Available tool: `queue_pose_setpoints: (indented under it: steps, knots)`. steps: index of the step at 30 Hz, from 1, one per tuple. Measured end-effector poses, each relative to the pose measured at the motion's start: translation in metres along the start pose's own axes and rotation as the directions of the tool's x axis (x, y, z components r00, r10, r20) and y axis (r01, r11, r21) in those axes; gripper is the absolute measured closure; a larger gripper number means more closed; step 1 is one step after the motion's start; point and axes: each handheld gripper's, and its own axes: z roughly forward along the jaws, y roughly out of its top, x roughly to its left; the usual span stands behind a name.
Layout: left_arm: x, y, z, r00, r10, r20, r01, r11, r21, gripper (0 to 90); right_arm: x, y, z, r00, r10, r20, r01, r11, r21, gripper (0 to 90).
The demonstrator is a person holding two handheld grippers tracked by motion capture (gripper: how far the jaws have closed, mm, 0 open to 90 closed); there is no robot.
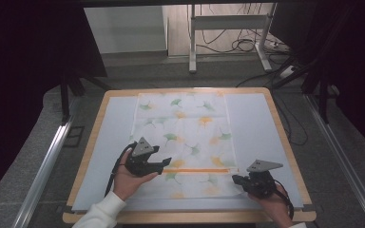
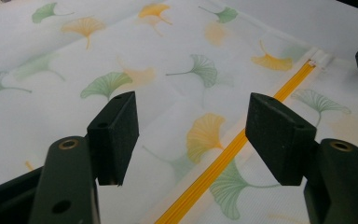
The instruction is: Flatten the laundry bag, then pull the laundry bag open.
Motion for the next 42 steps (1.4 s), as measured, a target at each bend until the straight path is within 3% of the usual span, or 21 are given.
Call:
queue_pose_setpoints:
  steps: [10, 17, 22, 27, 33, 39, 42]
  knots:
    - [-0.026, 0.016, 0.021, 0.9970, 0.046, 0.062, -0.047, 0.9985, 0.026, 34.7, 0.002, -0.005, -0.002, 1.0000, -0.001, 0.008, 0.001, 1.000, 0.016, 88.8]
    - [-0.046, 0.021, 0.042, 0.9889, 0.112, 0.098, -0.120, 0.9888, 0.088, 40.0, 0.003, -0.006, -0.001, 1.0000, -0.003, 0.009, 0.002, 0.999, 0.032, 88.7]
    - [-0.055, 0.026, 0.053, 0.9846, 0.122, 0.125, -0.136, 0.9850, 0.107, 41.8, 0.005, -0.007, 0.001, 0.9999, -0.002, 0.010, 0.002, 0.999, 0.040, 88.7]
    - [-0.065, 0.030, 0.063, 0.9790, 0.136, 0.151, -0.154, 0.9819, 0.111, 41.7, 0.011, -0.006, 0.004, 0.9993, -0.035, 0.010, 0.035, 0.998, 0.052, 88.7]
    - [-0.070, 0.037, 0.072, 0.9722, 0.154, 0.177, -0.174, 0.9786, 0.109, 41.9, 0.009, -0.006, 0.005, 0.9997, -0.024, 0.011, 0.023, 0.998, 0.065, 88.7]
    - [-0.074, 0.039, 0.086, 0.9686, 0.128, 0.213, -0.156, 0.9803, 0.121, 42.3, 0.009, -0.006, 0.006, 0.9995, -0.028, 0.012, 0.027, 0.997, 0.075, 88.7]
    - [-0.080, 0.041, 0.092, 0.9633, 0.143, 0.227, -0.175, 0.9762, 0.128, 42.4, 0.008, -0.007, 0.007, 0.9996, -0.025, 0.011, 0.024, 0.997, 0.080, 88.7]
